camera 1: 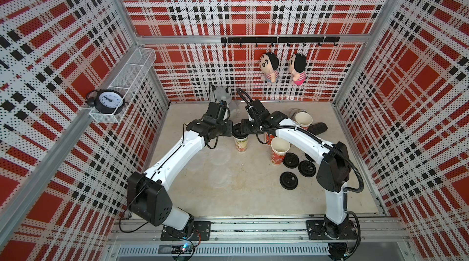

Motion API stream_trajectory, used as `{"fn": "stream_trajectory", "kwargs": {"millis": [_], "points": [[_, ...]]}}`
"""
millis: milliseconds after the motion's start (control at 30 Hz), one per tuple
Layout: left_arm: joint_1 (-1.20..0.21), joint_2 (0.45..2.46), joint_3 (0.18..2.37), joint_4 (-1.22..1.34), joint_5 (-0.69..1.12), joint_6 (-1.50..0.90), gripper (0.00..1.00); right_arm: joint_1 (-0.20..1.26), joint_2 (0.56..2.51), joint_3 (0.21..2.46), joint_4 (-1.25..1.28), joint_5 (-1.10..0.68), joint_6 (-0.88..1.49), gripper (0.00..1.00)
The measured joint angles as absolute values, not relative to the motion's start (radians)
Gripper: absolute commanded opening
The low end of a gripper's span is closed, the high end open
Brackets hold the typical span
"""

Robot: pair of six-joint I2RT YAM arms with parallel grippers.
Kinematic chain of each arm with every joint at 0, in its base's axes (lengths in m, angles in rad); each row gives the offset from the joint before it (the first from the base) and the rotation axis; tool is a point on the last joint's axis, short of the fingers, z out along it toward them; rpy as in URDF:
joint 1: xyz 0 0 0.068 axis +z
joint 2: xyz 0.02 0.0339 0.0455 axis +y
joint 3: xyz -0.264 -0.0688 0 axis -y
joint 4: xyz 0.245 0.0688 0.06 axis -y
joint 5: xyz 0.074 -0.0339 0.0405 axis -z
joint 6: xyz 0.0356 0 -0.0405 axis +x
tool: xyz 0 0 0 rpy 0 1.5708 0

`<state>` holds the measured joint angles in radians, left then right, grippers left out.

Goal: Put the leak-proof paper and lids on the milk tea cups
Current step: Secure the cup lid on the cup.

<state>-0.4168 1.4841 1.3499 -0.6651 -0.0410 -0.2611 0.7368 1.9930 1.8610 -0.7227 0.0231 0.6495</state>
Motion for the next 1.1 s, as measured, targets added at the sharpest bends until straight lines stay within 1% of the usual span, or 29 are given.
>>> {"fn": "stream_trajectory", "kwargs": {"millis": [267, 600, 1100], "points": [[-0.393, 1.48, 1.29, -0.648, -0.012, -0.276, 0.34, 0.736, 1.991, 1.856, -0.715, 0.023, 0.649, 0.56], [-0.393, 1.502, 1.283, -0.585, 0.046, -0.287, 0.33, 0.737, 1.99, 1.851, -0.711, 0.022, 0.652, 0.56], [-0.393, 1.545, 1.273, -0.53, 0.071, -0.292, 0.32, 0.736, 1.98, 1.827, -0.687, 0.019, 0.654, 0.56]]}}
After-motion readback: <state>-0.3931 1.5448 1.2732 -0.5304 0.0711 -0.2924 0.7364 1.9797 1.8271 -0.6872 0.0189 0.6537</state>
